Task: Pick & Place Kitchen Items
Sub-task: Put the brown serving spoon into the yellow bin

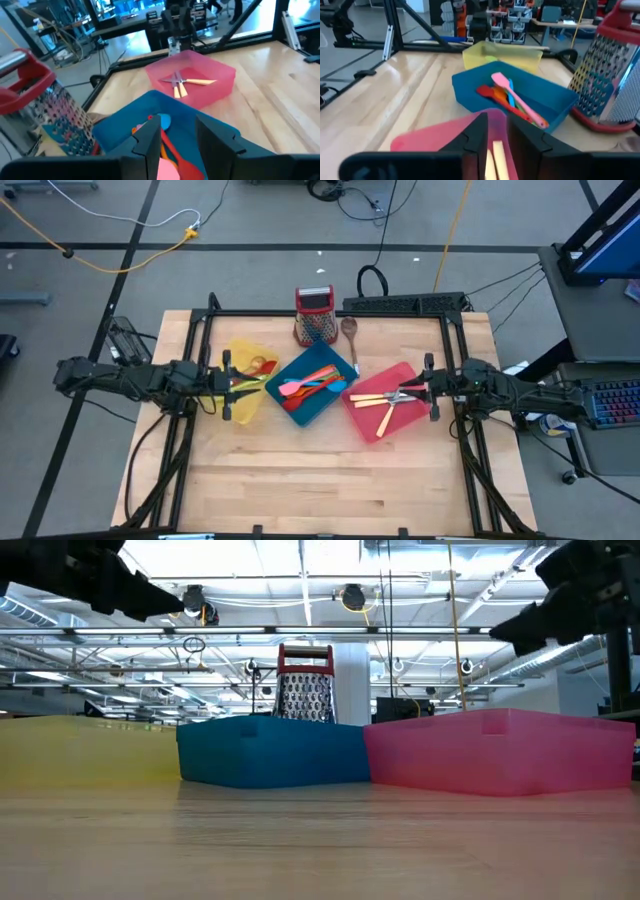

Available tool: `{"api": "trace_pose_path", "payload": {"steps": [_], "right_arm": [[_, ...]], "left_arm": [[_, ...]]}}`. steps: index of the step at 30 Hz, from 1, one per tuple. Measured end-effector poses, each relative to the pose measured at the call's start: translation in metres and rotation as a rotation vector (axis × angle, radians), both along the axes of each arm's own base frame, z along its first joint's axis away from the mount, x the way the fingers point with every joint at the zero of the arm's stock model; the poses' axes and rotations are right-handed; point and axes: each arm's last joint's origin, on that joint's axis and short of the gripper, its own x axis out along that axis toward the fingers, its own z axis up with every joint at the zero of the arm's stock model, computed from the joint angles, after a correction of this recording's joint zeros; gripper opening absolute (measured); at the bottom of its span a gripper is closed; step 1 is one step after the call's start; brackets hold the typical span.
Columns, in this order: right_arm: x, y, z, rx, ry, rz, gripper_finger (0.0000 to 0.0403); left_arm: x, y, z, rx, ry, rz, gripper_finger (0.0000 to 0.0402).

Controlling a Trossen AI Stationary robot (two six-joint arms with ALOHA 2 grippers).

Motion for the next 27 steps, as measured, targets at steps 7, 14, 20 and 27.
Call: {"api": "trace_pose_path", "payload": {"steps": [7, 14, 20, 27], "right_arm": [[0.0, -0.001, 0.0, -0.018, -0.077, -0.04, 0.0051], [0.004, -0.009, 0.003, -0.094, -0.095, -0.276, 0.005], [0.018, -0.013, 0.01, -0.132, -0.163, -0.331, 0.0051], [0.039, -0.019, 0.022, -0.22, -0.314, -0.355, 0.0073]], "left_arm": [[0.001, 0.004, 0.004, -0.024, -0.043, 0.038, 0.0124], [0.001, 0.01, 0.005, -0.115, -0.075, 0.112, 0.0124], [0.004, 0.018, 0.009, -0.162, -0.139, 0.246, 0.0124], [0.01, 0.02, 0.006, -0.132, -0.108, 0.259, 0.0124]]}}
